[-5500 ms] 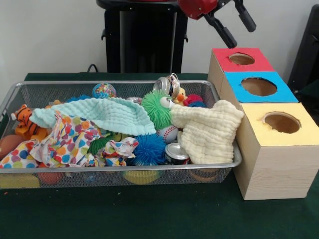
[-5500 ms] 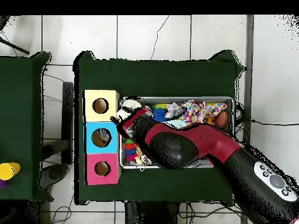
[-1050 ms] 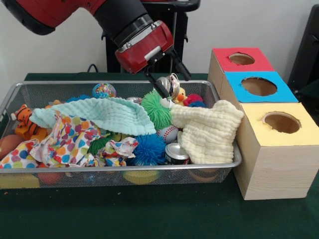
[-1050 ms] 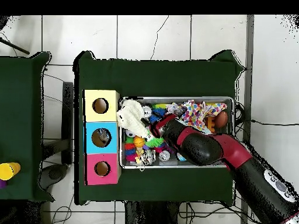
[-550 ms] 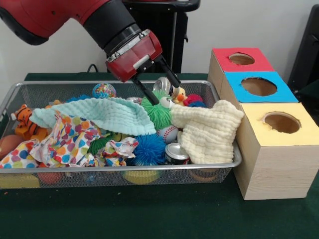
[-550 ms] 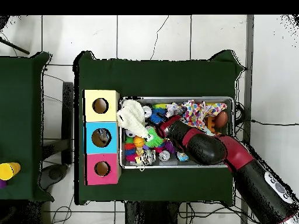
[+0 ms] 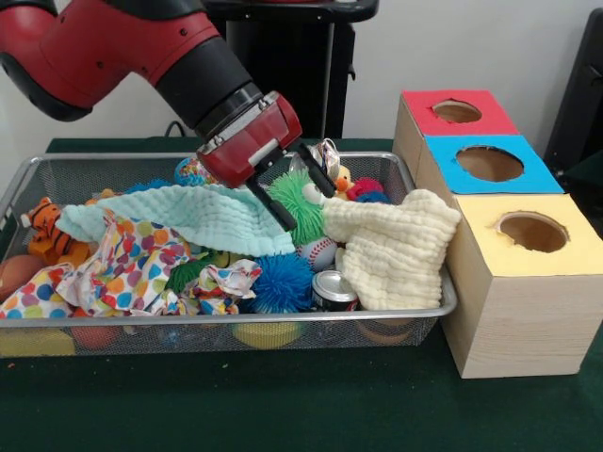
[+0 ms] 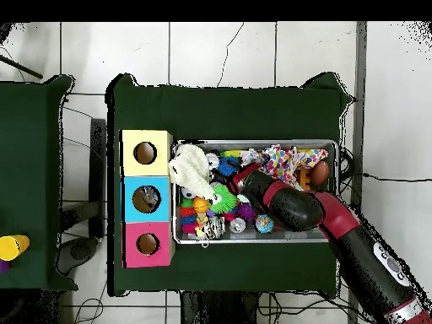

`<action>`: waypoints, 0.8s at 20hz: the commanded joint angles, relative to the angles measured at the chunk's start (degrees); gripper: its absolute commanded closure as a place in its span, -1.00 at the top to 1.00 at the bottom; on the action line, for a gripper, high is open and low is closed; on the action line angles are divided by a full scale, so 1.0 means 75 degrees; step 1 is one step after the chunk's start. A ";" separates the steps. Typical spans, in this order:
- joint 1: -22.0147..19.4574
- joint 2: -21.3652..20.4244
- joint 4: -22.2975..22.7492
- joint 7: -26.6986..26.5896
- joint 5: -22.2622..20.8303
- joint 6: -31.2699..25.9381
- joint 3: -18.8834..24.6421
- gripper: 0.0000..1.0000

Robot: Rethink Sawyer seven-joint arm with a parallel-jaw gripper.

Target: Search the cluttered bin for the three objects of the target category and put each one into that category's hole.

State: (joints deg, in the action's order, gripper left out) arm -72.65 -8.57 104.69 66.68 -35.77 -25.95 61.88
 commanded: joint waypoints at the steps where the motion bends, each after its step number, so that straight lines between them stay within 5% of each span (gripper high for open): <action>1: 0.0058 0.0633 -0.1716 -0.2980 -0.0942 -0.1282 -0.0693 1.00; 16: 0.0274 0.0676 -0.2049 -0.2908 -0.1662 -0.1457 -0.0950 1.00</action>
State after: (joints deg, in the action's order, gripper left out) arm -72.03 -5.85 98.19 63.99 -43.88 -30.16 59.52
